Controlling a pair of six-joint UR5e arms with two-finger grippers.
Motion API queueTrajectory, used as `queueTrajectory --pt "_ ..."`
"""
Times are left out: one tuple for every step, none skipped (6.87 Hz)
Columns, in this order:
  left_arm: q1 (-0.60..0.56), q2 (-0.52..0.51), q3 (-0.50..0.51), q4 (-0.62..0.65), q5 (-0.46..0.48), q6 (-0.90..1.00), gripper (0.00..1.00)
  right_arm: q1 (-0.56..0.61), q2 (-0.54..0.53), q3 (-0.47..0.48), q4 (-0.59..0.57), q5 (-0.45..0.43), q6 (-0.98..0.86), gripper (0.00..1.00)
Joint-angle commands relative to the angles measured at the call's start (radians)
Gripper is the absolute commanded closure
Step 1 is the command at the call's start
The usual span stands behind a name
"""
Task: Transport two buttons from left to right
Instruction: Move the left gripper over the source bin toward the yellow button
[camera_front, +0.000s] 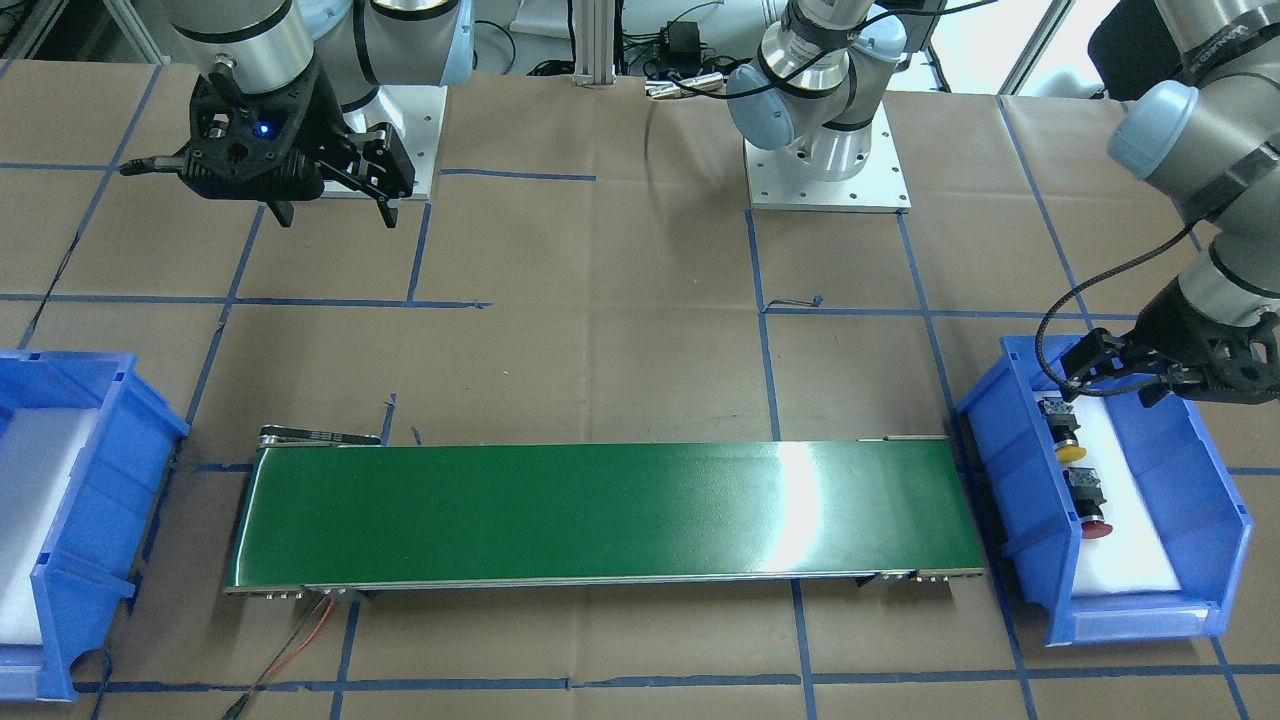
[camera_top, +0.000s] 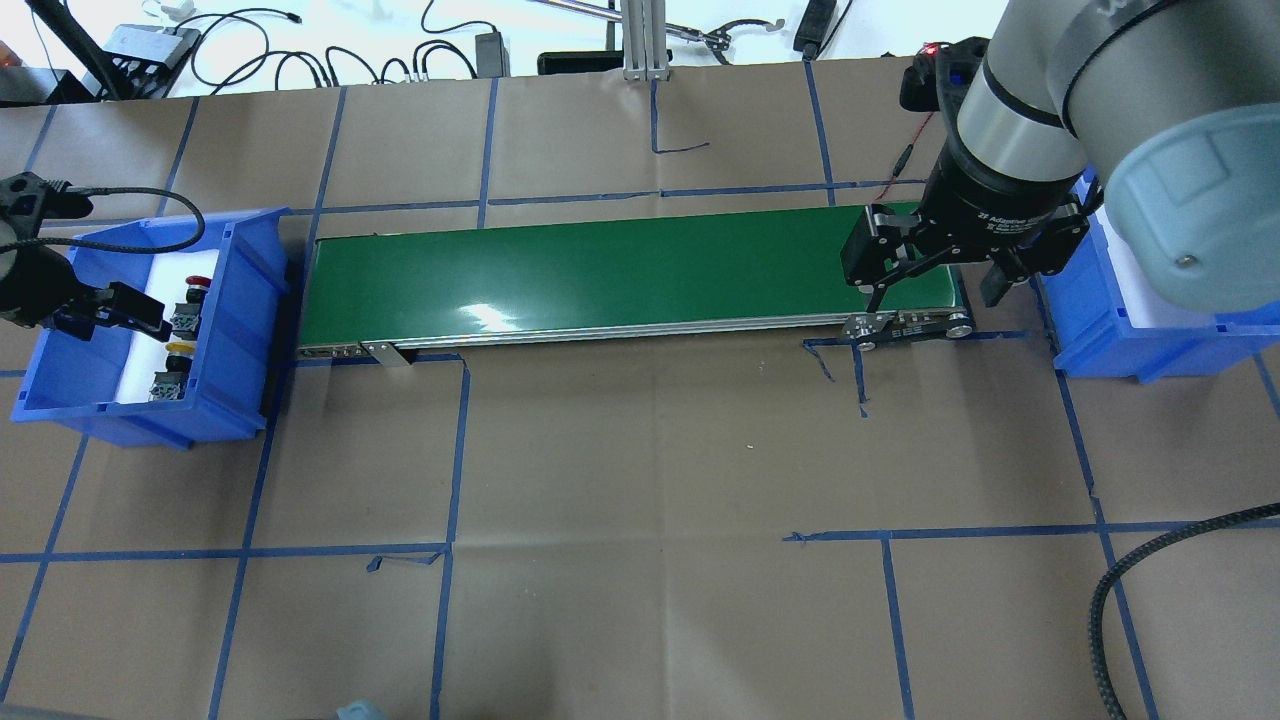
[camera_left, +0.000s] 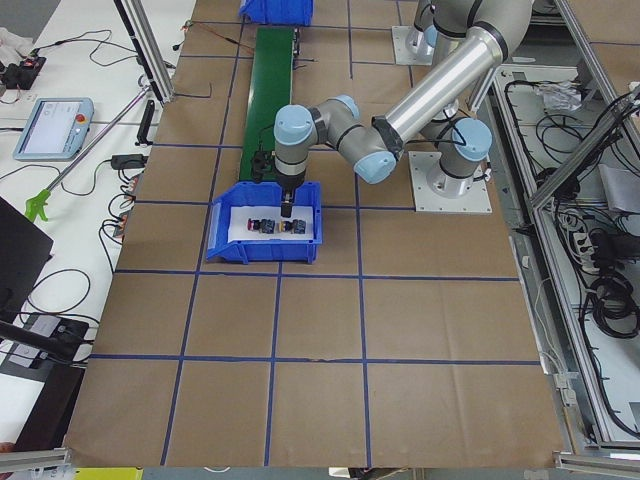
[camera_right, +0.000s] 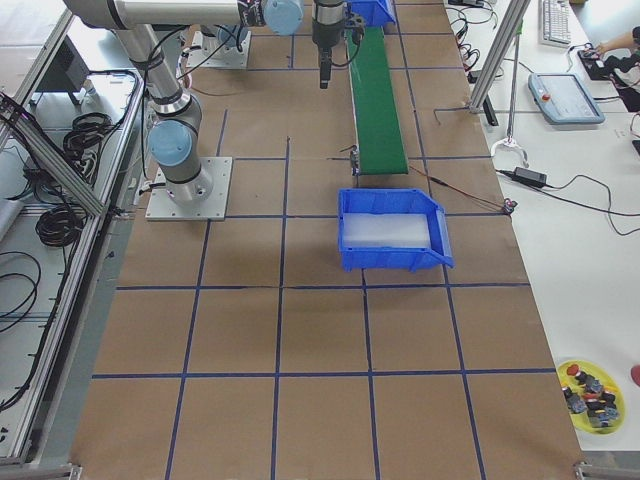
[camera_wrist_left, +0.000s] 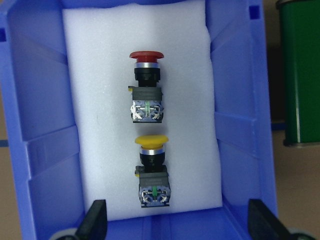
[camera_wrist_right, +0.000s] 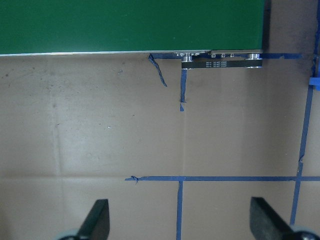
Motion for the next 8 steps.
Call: queueTrajectory --pt "0.012 -0.037 -0.027 0.049 0.000 0.014 0.01 0.000 0.000 0.000 0.000 0.000 0.000 0.00" --pt "0.022 -0.058 -0.029 0.088 -0.002 0.017 0.01 0.000 0.000 0.000 -0.001 0.000 0.000 0.00" --pt "0.024 -0.074 -0.030 0.095 0.000 0.019 0.01 0.000 0.000 -0.002 -0.001 0.000 0.000 0.00" --pt "0.024 -0.103 -0.032 0.121 -0.002 0.017 0.01 0.000 0.000 -0.002 -0.001 0.000 0.000 0.00" --pt "0.024 -0.133 -0.038 0.162 0.000 0.017 0.01 0.000 0.002 -0.002 -0.001 0.000 0.000 0.00" --pt "0.021 -0.138 -0.043 0.162 0.000 0.014 0.01 0.000 0.002 -0.002 -0.001 0.000 0.000 0.00" --pt "0.021 -0.144 -0.056 0.162 -0.002 0.008 0.01 0.000 0.003 -0.002 -0.001 0.000 0.000 0.00" --pt "0.021 -0.141 -0.090 0.172 -0.002 -0.005 0.01 0.000 0.003 -0.002 -0.001 0.000 0.000 0.00"
